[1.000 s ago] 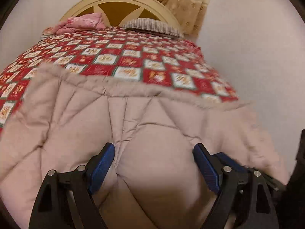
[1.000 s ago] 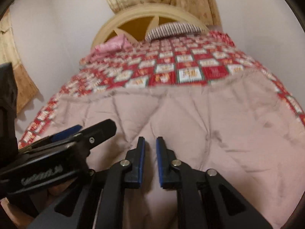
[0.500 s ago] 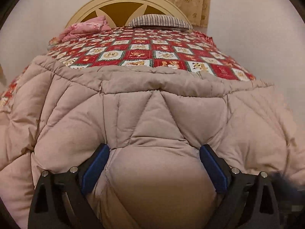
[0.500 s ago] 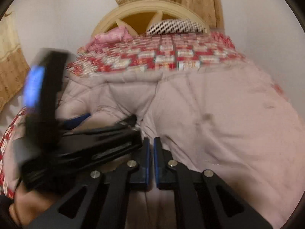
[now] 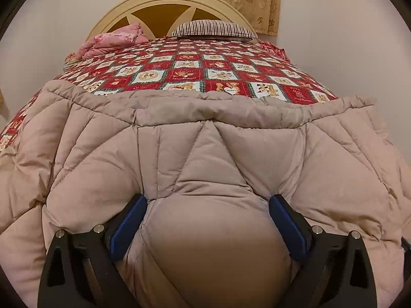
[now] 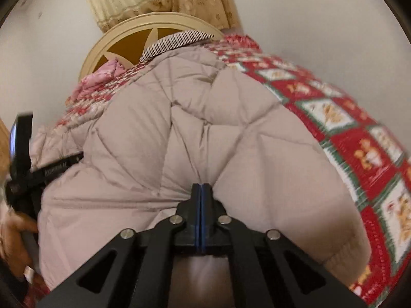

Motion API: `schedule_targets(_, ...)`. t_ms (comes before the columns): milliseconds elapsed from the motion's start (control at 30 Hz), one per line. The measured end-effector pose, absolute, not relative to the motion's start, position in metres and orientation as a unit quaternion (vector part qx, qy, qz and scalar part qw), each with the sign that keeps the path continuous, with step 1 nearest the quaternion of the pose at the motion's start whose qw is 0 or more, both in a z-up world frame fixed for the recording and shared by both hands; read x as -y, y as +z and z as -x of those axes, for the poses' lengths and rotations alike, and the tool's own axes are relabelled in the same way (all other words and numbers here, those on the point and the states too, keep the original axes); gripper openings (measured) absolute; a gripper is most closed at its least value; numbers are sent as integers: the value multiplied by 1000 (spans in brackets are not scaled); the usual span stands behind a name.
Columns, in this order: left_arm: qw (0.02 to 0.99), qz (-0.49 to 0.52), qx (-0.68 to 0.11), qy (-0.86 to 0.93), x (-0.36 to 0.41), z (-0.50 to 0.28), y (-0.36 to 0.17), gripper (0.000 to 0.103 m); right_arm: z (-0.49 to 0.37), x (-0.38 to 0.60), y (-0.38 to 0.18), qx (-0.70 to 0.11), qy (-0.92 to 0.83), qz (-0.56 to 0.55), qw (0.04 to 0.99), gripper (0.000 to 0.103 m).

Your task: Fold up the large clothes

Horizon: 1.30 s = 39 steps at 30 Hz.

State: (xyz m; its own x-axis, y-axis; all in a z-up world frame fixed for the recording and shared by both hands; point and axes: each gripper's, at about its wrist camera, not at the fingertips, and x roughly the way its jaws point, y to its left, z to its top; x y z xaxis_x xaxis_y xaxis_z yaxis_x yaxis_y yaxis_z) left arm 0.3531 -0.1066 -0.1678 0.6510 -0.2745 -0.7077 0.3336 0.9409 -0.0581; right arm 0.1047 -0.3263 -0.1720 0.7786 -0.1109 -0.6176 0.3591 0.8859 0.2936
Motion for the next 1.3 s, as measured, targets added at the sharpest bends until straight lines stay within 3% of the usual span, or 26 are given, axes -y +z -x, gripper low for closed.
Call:
schedule_targets(300,905,4,-357,-231,49,-287,-126,96,-105,326,-174,-306,-126,-207,920,0)
schedule_targets(833,937,-20,-341,-72,-39,-226,-116,96,-100,323,-174,-301,-130,-205,922,0)
schedule_targets(933,942,53,-323,-69,-81,-207,-120,96,-99,324,-174,-300,-131,-205,923,0)
schedule_targets(1133,887,270,-365,-82,-138,-181,-165,96,-99,324,-174,-300,-133,-200,923,0)
schedule_targets(1300,867,308,-375,-112,-118,-197,-176,96,-99,322,-172,-300,-135,-199,923,0)
